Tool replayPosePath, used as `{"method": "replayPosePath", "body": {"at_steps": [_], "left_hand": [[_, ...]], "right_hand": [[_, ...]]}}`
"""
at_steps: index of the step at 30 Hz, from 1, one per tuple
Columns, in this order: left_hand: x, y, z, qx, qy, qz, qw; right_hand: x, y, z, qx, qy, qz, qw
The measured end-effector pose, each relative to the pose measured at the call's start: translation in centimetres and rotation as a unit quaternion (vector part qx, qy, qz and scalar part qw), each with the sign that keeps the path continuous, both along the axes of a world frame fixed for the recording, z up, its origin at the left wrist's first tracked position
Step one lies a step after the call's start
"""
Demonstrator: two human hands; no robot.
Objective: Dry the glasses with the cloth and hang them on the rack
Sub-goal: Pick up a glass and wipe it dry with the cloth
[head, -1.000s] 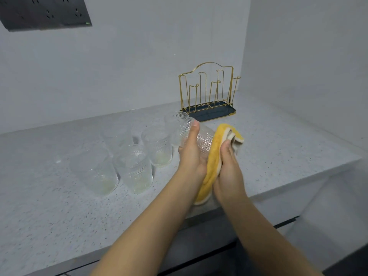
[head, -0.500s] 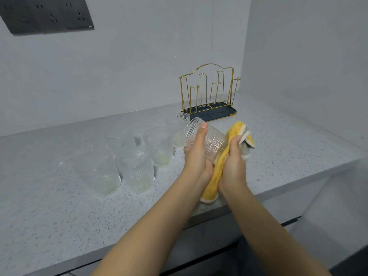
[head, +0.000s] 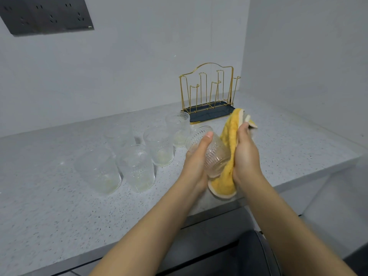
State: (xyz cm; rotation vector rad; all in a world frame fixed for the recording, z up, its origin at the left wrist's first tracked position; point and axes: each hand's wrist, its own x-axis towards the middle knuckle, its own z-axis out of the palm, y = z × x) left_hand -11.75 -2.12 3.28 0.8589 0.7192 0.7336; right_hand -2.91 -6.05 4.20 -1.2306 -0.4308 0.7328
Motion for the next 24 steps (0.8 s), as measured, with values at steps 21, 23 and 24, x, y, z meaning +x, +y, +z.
{"method": "replayPosePath", "body": {"at_steps": [21, 23, 24], "left_hand": [[-3.0, 2.8, 1.5, 0.068, 0.06, -0.238, 0.967], [-2.6, 2.8, 1.3, 0.13, 0.103, -0.178, 0.97], [-2.5, 2.7, 1.1, 0.172, 0.142, -0.132, 0.966]], "right_hand": [[0.5, 0.7, 0.3, 0.037, -0.363, -0.034, 0.93], [0.8, 1.3, 0.7, -0.031, -0.392, -0.1, 0.914], [1.0, 1.7, 0.9, -0.068, -0.397, -0.125, 0.907]]}}
